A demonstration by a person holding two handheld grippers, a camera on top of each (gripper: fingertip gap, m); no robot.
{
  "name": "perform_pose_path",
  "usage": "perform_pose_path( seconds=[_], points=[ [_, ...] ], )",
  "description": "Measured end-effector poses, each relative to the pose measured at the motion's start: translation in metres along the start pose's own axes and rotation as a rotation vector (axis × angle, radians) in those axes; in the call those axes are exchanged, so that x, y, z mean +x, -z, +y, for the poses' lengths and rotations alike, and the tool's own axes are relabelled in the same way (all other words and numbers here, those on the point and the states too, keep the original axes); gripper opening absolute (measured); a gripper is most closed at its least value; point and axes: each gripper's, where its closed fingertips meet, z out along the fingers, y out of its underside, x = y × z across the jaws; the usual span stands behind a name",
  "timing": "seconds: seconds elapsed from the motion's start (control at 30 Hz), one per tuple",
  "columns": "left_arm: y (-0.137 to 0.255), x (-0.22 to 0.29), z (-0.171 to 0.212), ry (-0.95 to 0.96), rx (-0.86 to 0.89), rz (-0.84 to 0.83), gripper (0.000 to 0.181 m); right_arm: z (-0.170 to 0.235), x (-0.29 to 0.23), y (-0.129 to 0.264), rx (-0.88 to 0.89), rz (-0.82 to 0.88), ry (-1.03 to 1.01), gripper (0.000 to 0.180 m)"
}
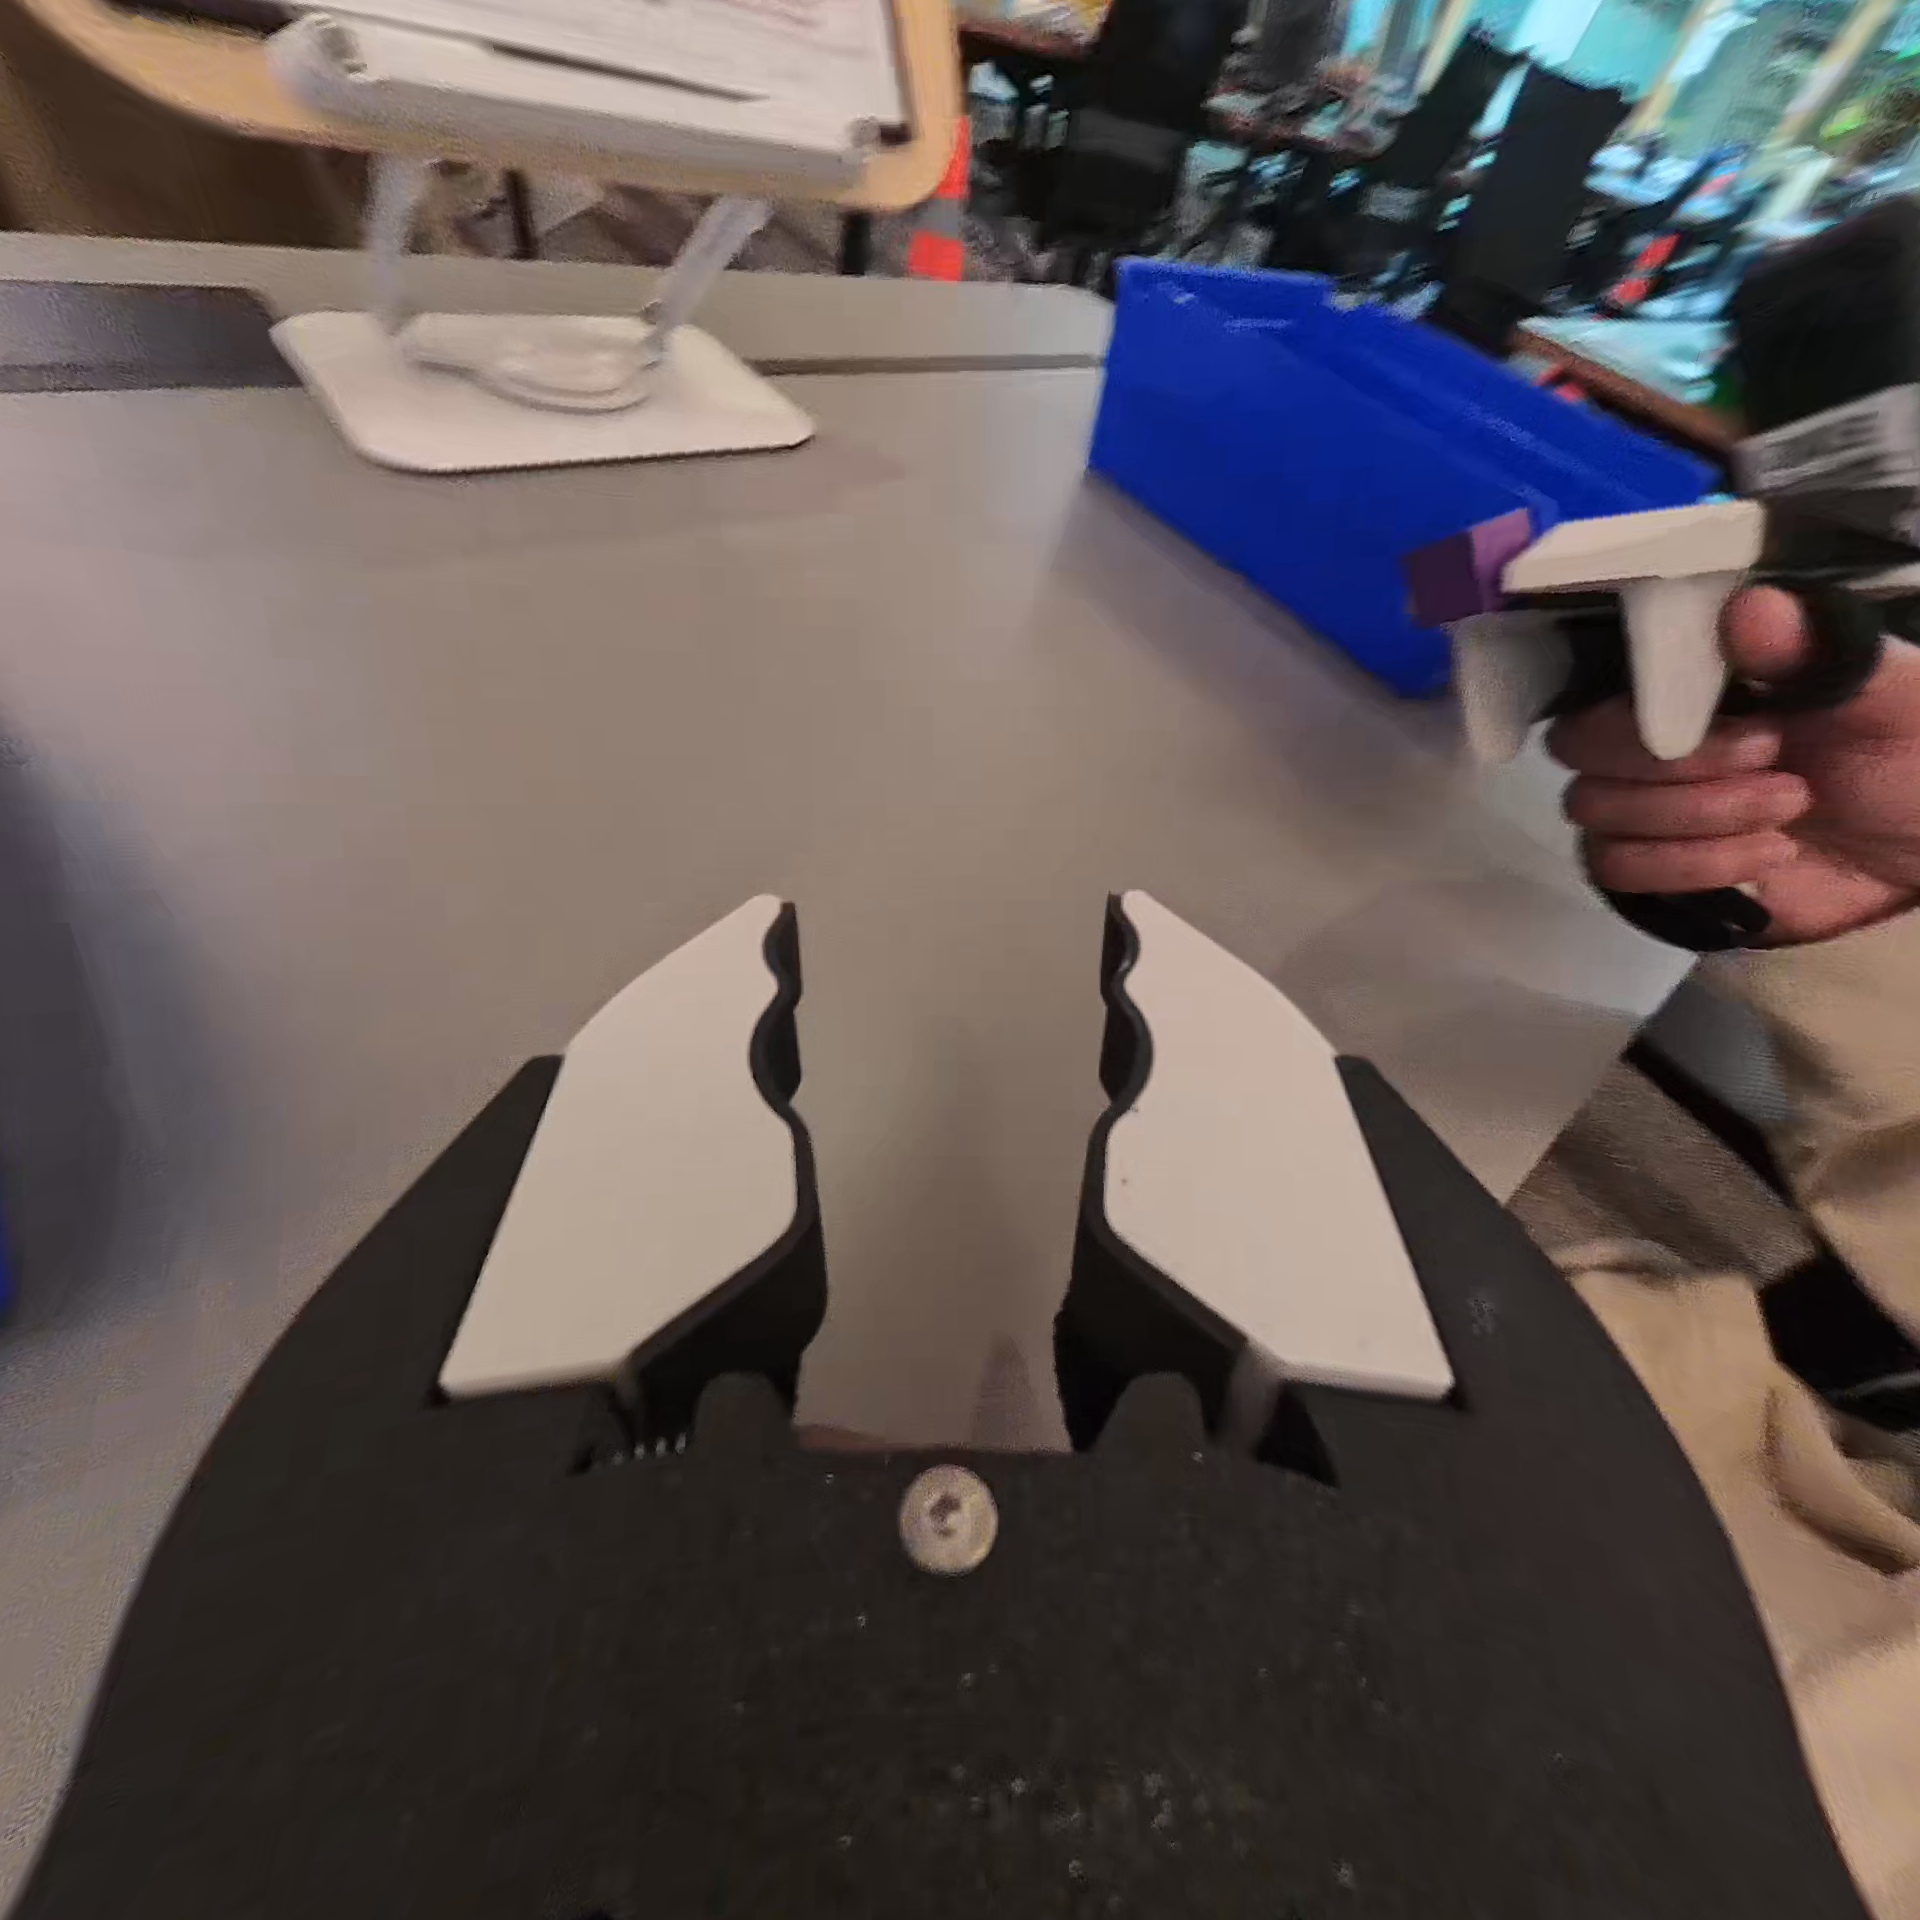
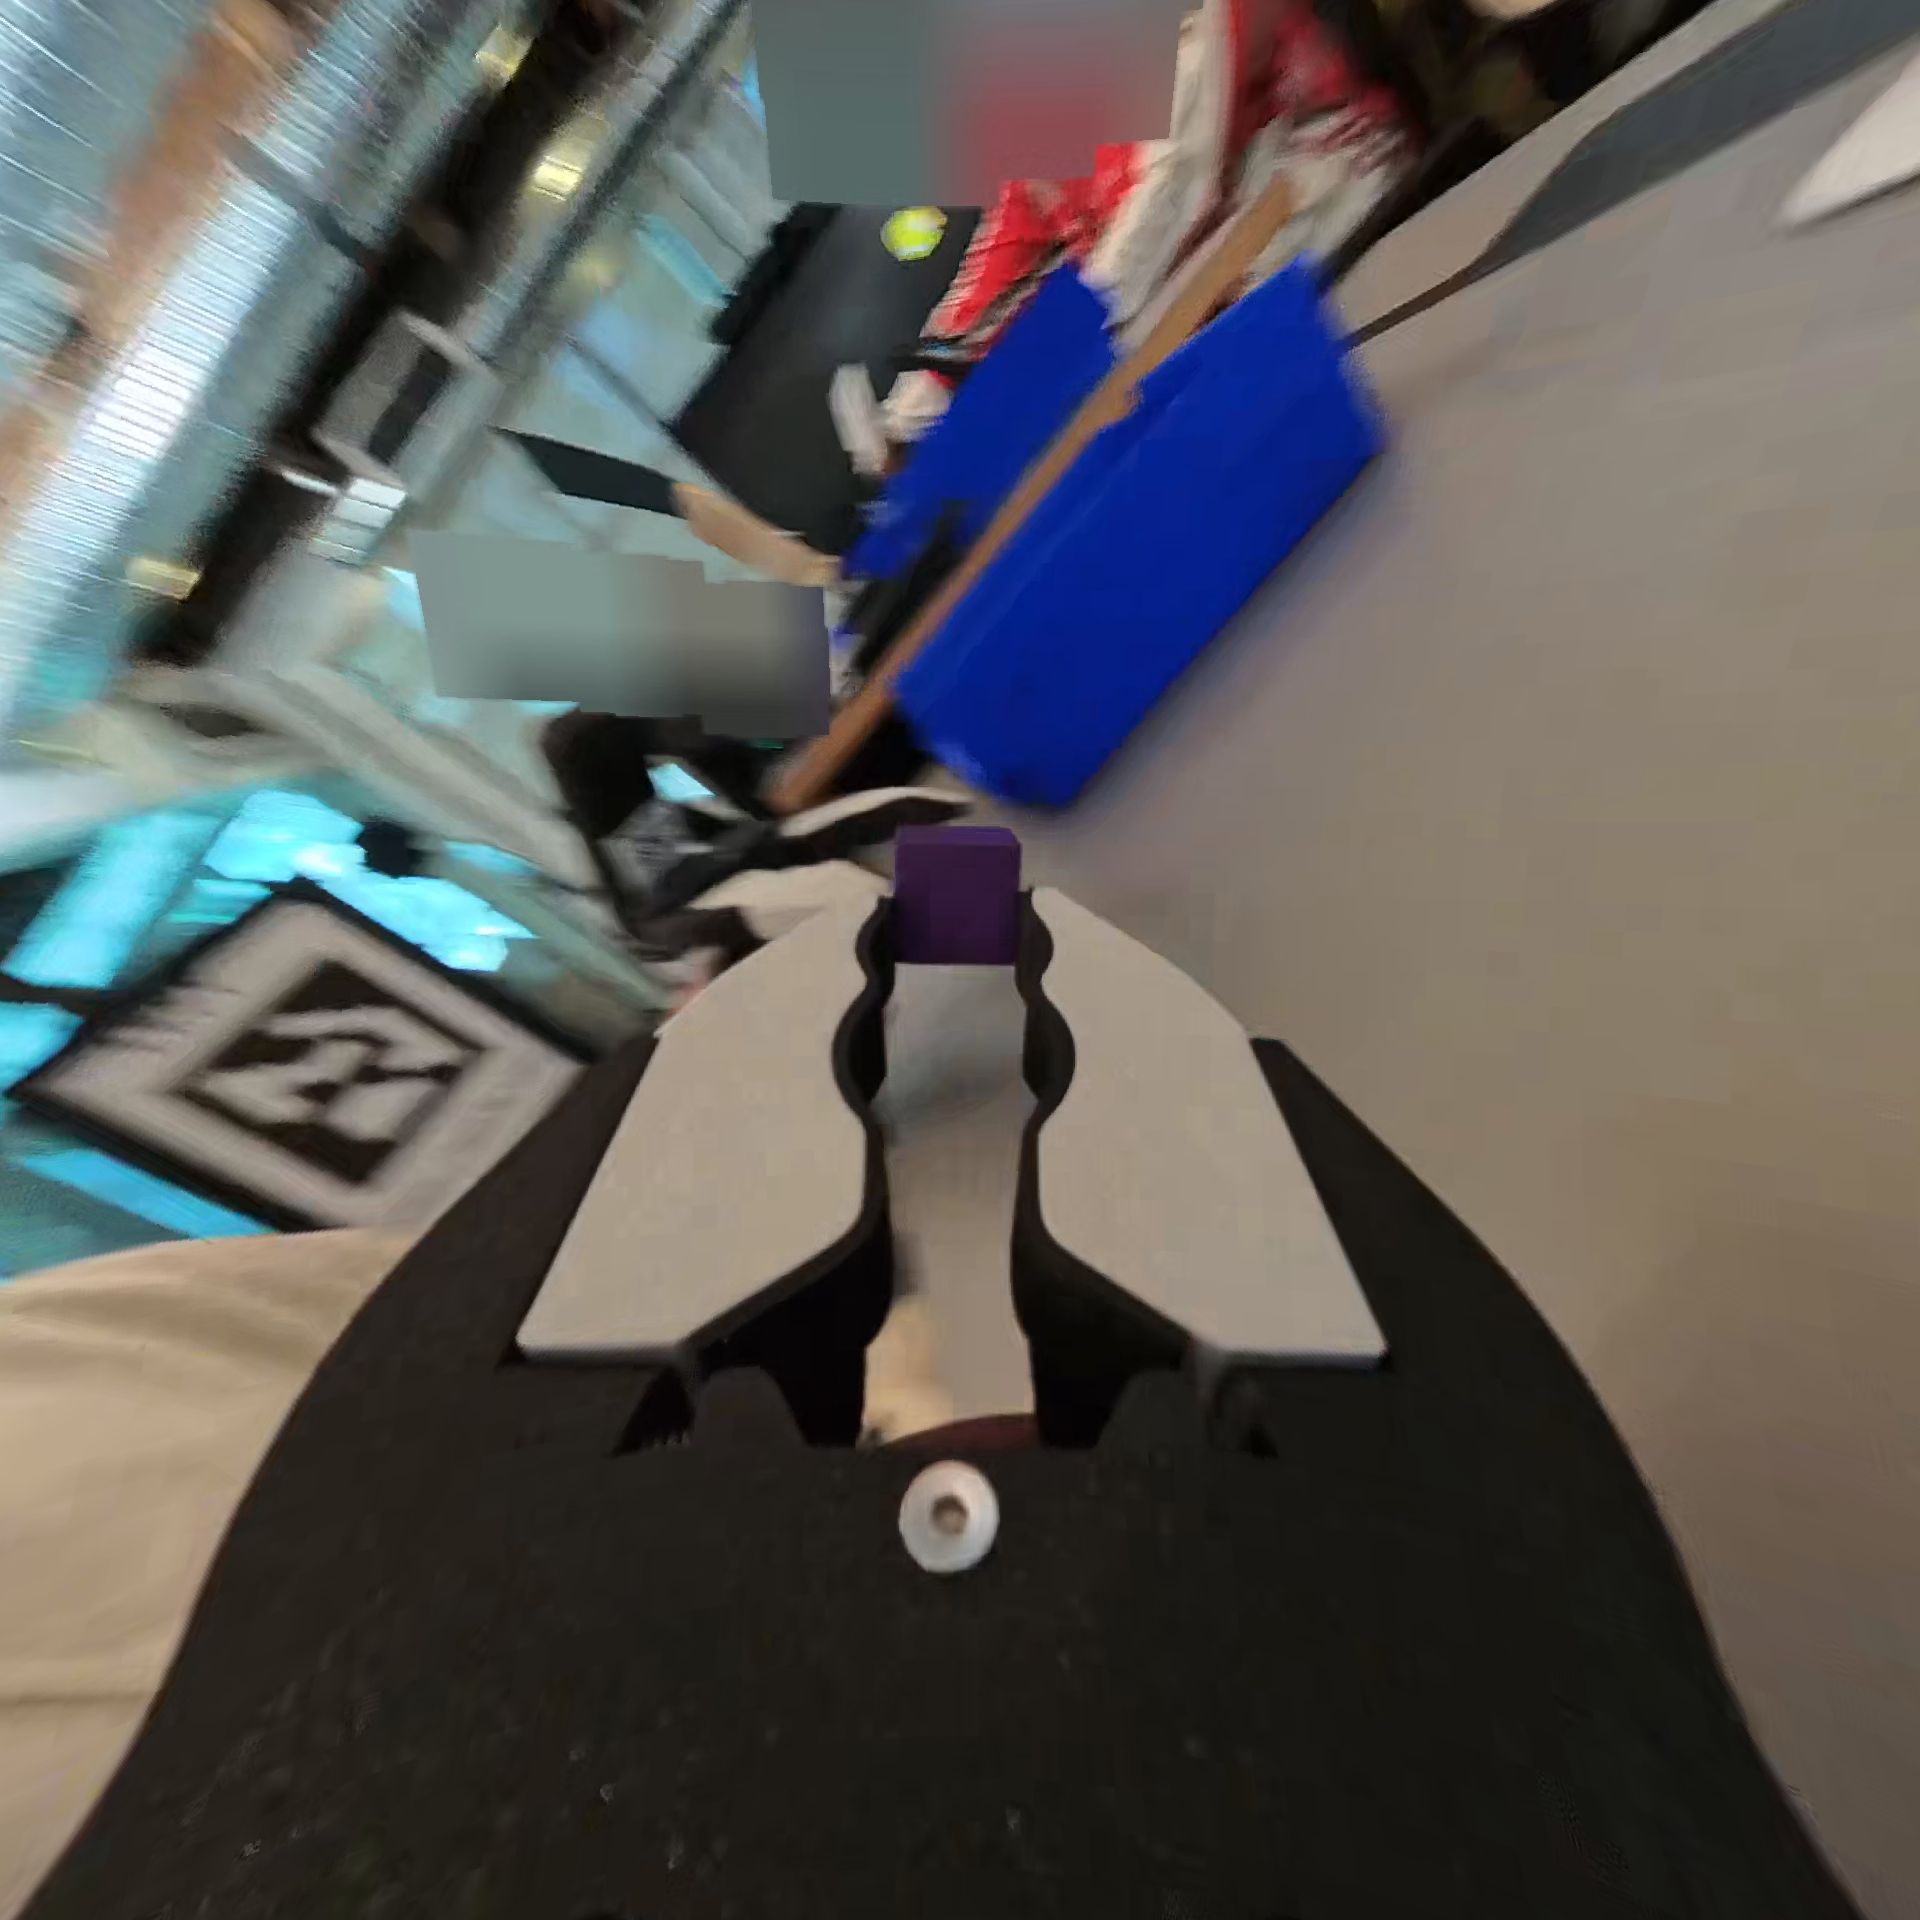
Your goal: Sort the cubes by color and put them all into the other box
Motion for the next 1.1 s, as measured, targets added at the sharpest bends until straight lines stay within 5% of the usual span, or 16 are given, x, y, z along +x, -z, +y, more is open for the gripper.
perform_pose_path(
  seconds=[0.1,0.23,0.37,0.47,0.63,0.77,0.9,1.0,1.1],
  points=[
    [0.019,-0.022,0.005,-0.043,0.017,-0.148,0.056,0.005,0.026,0.032,0.07,0.302,0.245,0.022],
    [0.023,-0.024,0.004,-0.015,0.021,-0.135,0.056,-0.008,0.02,0.064,0.142,0.409,0.339,0.022],
    [0.019,-0.019,0.009,-0.024,-0.007,-0.104,0.056,-0.084,0.021,0.153,0.219,0.737,0.485,0.022],
    [0.015,-0.018,0.013,-0.023,-0.043,-0.08,0.054,-0.13,0.086,0.216,0.015,1.054,0.465,0.022],
    [0.008,-0.011,0.021,-0.014,-0.079,-0.052,0.054,-0.126,0.229,0.244,-0.455,1.196,0.188,0.023],
    [0.009,-0.01,0.024,-0.08,-0.093,-0.072,0.053,-0.105,0.264,0.247,-0.607,1.218,0.119,0.023],
    [0.007,-0.01,0.031,-0.082,-0.119,-0.069,0.054,-0.103,0.266,0.244,-0.612,1.213,0.119,0.023],
    [0.005,-0.008,0.034,-0.068,-0.127,-0.054,0.054,-0.114,0.249,0.249,-0.593,1.256,0.196,0.042],
    [0.006,-0.01,0.032,-0.083,-0.116,-0.079,0.054,-0.147,0.18,0.233,-0.31,1.229,0.398,0.043]
  ],
)
